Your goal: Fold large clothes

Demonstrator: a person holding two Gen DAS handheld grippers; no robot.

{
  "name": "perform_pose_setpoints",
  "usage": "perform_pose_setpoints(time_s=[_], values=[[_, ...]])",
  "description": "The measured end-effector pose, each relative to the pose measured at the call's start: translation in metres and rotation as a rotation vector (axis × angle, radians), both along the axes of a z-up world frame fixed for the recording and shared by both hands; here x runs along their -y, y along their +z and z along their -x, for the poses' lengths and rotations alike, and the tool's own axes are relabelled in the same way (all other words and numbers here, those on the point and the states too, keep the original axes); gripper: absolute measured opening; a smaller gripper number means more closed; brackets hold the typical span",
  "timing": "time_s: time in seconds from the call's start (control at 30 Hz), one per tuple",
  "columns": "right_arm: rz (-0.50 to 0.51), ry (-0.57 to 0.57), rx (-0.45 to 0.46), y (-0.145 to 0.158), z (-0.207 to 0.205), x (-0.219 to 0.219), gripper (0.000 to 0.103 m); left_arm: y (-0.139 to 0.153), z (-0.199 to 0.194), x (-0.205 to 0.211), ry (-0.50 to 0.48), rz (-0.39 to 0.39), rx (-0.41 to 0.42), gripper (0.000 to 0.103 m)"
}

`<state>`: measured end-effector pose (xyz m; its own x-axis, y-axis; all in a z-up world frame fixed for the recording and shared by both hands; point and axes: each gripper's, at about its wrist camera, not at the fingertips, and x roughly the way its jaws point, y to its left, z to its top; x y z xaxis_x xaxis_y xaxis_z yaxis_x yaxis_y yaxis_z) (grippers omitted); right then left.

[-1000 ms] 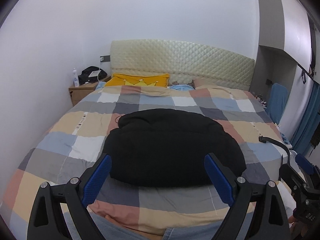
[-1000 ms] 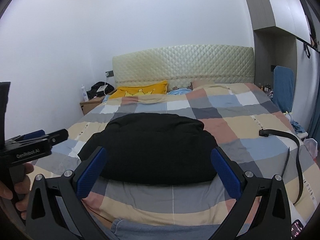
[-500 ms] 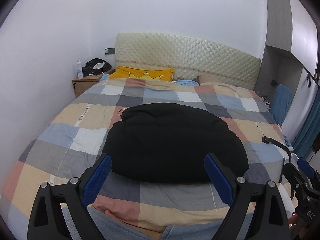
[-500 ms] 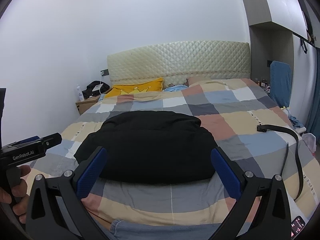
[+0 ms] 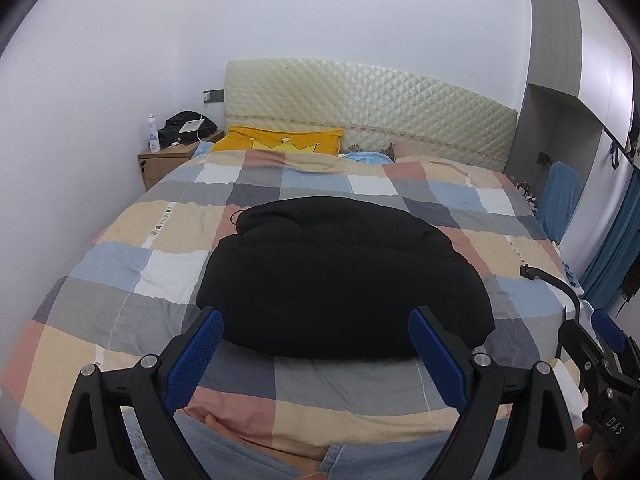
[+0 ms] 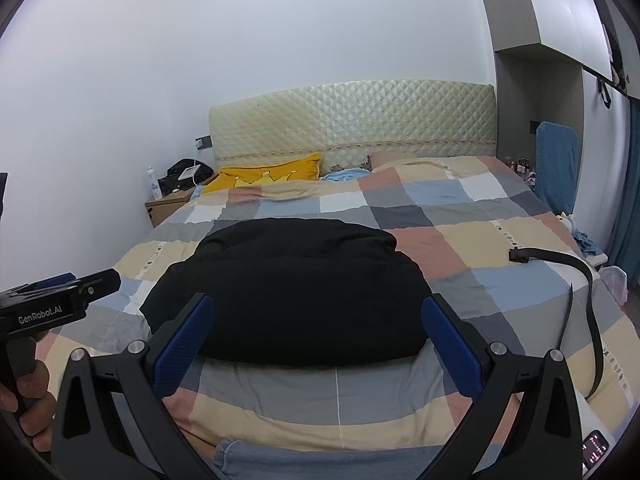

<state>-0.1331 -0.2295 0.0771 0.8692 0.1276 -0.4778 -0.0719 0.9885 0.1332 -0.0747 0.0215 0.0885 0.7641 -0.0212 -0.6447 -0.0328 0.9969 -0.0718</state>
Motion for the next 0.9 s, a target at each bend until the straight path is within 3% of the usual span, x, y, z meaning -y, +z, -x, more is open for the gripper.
perform_pose_setpoints(time_s=[0.9], values=[[0.017,-0.018,-0.001,0.001,0.003,-0.003,0.103,0.005,0.010,0.003,-0.018,0.016,0.011,0.094]])
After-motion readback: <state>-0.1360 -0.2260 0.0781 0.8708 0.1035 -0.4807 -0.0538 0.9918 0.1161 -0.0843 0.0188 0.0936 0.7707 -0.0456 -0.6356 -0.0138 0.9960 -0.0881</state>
